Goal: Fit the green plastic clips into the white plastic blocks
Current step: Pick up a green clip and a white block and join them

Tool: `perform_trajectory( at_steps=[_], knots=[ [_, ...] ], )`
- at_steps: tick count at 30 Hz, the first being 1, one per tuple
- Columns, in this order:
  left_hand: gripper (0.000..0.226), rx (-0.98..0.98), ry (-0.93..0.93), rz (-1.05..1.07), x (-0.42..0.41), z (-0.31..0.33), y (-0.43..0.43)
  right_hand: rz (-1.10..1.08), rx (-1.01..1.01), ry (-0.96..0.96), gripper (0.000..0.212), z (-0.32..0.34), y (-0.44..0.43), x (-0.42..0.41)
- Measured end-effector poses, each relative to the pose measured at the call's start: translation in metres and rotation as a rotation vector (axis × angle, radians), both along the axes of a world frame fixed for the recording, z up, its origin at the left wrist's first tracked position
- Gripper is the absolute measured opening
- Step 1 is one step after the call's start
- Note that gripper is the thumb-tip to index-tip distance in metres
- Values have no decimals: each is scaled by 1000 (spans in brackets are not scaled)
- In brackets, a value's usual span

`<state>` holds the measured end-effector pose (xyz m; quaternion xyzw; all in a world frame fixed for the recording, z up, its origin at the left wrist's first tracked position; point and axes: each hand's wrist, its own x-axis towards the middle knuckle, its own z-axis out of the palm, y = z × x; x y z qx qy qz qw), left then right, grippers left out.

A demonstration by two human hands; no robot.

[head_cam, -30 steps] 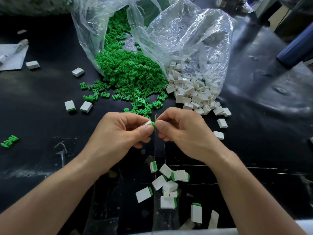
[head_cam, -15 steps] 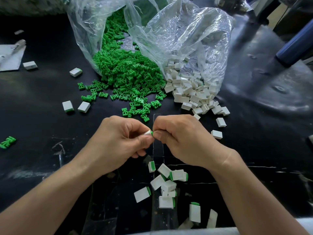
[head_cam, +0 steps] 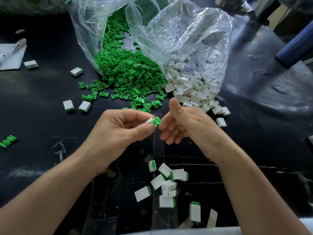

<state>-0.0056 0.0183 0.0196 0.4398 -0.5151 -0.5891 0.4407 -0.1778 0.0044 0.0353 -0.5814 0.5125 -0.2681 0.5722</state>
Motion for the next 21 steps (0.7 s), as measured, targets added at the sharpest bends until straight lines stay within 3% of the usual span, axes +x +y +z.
perform_trajectory(
  at_steps=[5, 10, 21],
  knots=[
    [24, -20, 42, -43, 1, 1, 1, 164, 274, -287, 62, -6, 6, 19],
    [24, -5, 127, -96, 0, 4, 2, 204, 379, -489, 50, -6, 7, 24],
    [19, -86, 127, -103, -2, 4, 4, 145, 125, -294, 47, -13, 13, 32]
  ],
)
